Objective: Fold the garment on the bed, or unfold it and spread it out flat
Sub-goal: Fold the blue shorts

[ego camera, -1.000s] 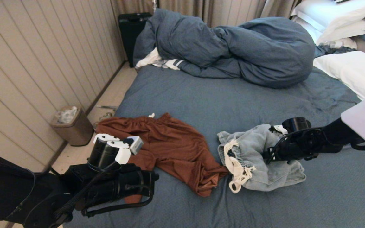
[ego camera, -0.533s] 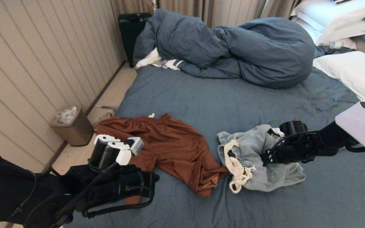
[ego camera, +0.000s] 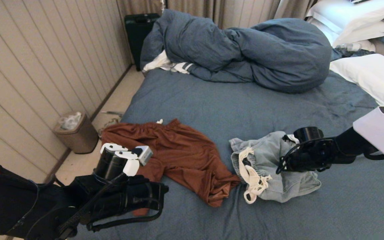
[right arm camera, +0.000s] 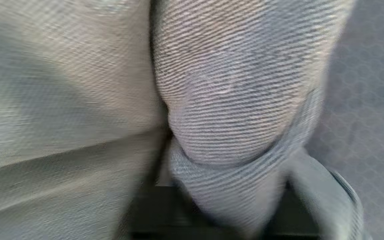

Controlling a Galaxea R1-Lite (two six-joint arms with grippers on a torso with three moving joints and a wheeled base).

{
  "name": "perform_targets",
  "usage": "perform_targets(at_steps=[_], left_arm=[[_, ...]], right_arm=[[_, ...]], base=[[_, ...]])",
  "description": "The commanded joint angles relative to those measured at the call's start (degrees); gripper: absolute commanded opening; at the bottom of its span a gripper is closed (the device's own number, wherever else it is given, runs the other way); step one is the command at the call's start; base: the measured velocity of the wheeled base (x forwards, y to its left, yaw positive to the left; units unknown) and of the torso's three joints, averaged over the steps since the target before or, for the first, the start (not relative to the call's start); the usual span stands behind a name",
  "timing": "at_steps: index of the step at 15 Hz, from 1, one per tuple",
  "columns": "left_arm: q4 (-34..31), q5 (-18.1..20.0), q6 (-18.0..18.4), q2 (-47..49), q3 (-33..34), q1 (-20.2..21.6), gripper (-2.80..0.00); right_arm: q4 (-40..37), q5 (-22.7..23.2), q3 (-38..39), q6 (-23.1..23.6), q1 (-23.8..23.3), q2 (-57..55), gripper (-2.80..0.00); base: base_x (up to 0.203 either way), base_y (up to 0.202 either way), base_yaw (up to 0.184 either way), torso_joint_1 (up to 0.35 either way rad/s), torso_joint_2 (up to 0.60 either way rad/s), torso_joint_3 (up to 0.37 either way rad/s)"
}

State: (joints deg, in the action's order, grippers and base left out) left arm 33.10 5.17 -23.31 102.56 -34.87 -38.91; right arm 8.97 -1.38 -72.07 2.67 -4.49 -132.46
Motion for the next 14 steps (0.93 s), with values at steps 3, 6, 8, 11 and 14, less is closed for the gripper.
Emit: perform_targets(at_steps=[3, 6, 8, 11, 14], left_arm=[[0.21, 0.02, -0.16, 0.01, 0.15, -0.2, -2.8], [0.21, 0.02, -0.16, 0.01, 0.32, -0.29, -2.8], [0.93, 0.02, -0.07, -0.08, 0.46, -0.29, -2.8], [1.36, 0.02, -0.07, 0.01, 0.68, -0.29, -2.8], [1.44, 0.02, -0.07, 0.1, 0.68, -0.46, -2.8]], right_arm=[[0.1, -0.14, 0.44, 0.08, -3.25, 2.25, -2.8], [0.17, -0.13, 0.28, 0.49, -7.35, 4.02, -2.8], [0.17, 0.09, -0.38, 0.78, -10.38, 5.41, -2.8], [0.19, 0.17, -0.82, 1.8, -14.26, 7.41, -2.8], [0.29, 0.2, -2.68, 4.92, -20.24, 7.61, -2.8]], base=[[0.0, 0.0, 0.0, 0.0, 0.0, 0.0], [0.0, 0.0, 0.0, 0.0, 0.0, 0.0], [0.0, 0.0, 0.0, 0.0, 0.0, 0.0], [0.0, 0.0, 0.0, 0.0, 0.0, 0.0], [0.0, 0.0, 0.0, 0.0, 0.0, 0.0]])
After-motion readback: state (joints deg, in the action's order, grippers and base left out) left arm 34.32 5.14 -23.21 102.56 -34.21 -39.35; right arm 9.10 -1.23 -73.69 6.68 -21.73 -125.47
